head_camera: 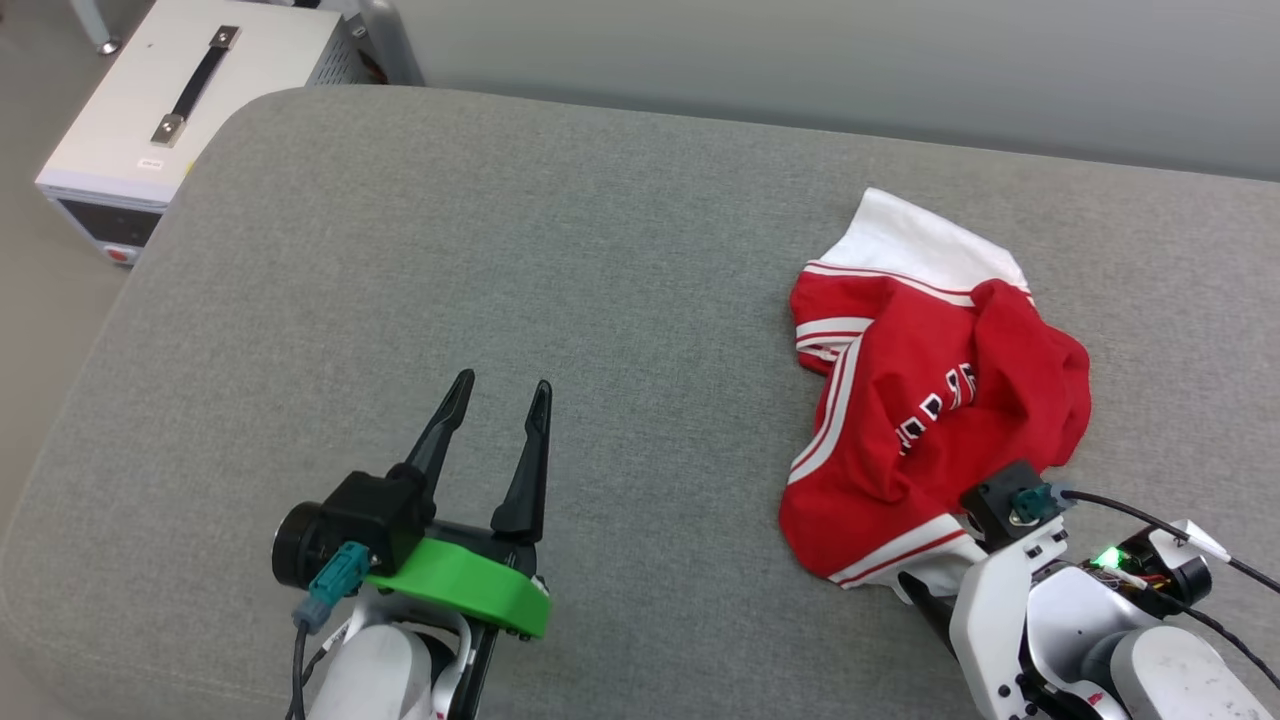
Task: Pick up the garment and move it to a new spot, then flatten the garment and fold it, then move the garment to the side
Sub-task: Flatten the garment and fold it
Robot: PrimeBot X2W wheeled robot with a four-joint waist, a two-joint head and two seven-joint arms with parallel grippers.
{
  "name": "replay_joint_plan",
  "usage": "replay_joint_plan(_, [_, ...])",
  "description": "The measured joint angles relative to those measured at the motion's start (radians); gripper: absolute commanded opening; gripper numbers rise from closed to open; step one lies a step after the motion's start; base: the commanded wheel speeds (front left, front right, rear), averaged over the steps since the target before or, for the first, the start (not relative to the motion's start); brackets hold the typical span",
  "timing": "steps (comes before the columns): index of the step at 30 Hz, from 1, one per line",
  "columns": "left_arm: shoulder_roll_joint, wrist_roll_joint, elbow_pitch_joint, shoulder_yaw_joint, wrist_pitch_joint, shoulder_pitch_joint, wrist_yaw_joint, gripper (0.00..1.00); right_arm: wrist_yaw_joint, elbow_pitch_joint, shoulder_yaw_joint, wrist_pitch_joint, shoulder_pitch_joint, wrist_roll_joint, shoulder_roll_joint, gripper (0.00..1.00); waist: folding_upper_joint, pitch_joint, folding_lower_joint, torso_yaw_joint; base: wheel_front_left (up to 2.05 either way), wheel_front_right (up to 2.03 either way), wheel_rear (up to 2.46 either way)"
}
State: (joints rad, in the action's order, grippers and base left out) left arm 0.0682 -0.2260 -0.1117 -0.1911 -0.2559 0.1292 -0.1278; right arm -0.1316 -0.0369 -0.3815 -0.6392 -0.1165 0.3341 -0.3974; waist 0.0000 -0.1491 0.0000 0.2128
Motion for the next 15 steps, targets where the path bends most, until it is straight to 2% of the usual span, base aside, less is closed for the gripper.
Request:
replay_joint_plan(7, [0.000,-0.003,-0.002,-0.002,0.000,0.008,0.000,1.00,0.000,0.103,-0.036,0.021,-0.040,-0.006,0.018,0.99,0.0000,-0.032,0.0000,0.046,0.00,0.00,0.00])
replay_joint_plan(9, [0.000,-0.003,-0.004,-0.001,0.000,0.008,0.000,1.00,0.000,0.123,-0.047,0.028,-0.053,0.002,0.016,0.22,0.0000,-0.039,0.0000,0.053,0.00,0.00,0.00])
replay_joint_plan(10, [0.000,-0.003,-0.005,0.000,0.000,0.008,0.000,1.00,0.000,0.128,-0.054,0.030,-0.057,0.006,0.013,0.00,0.0000,-0.040,0.0000,0.054,0.00,0.00,0.00])
replay_joint_plan(15, [0.001,-0.003,-0.012,0.003,0.000,0.008,0.000,1.00,0.000,0.138,-0.081,0.043,-0.070,0.040,-0.018,0.00,0.0000,-0.033,0.0000,0.037,0.00,0.00,0.00])
